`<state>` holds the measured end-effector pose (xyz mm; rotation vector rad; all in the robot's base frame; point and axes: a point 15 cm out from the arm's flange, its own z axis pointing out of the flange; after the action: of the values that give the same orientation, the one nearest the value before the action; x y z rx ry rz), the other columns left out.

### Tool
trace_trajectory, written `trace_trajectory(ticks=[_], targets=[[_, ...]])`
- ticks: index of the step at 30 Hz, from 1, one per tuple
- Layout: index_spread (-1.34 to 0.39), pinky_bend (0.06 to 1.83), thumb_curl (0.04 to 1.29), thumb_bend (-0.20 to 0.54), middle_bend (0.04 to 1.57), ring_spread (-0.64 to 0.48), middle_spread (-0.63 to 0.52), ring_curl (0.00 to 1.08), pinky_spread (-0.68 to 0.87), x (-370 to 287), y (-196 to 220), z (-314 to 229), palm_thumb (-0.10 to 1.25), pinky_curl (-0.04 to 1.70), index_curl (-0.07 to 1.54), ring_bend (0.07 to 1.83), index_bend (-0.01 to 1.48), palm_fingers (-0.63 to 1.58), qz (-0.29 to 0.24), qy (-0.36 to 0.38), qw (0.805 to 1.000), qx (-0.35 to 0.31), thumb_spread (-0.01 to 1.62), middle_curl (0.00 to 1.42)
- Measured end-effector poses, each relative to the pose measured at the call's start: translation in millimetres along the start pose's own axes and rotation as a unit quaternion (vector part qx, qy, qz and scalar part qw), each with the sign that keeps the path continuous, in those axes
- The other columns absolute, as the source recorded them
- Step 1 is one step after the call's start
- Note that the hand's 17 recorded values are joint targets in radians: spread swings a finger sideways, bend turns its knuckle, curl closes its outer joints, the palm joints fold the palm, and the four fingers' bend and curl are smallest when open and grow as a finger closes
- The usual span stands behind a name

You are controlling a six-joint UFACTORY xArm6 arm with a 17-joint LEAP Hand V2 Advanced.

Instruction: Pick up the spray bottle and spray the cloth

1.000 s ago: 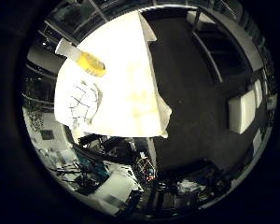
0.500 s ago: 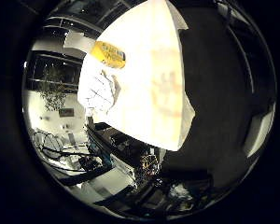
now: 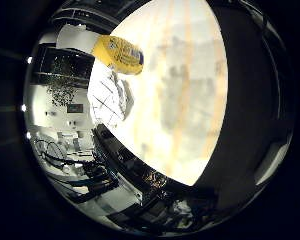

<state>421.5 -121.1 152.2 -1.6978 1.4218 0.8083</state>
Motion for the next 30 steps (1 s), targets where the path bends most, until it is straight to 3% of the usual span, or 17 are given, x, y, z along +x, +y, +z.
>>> trace_trajectory(ticks=[30], targets=[[-0.25, 0.40, 0.30, -0.034, 0.20, 0.17, 0.08, 0.27, 0.33, 38, -92, 76, 0.30, 0.32, 0.20, 0.30, 0.13, -0.03, -0.017, -0.031, 0.998, -0.043, 0.85, 0.33]])
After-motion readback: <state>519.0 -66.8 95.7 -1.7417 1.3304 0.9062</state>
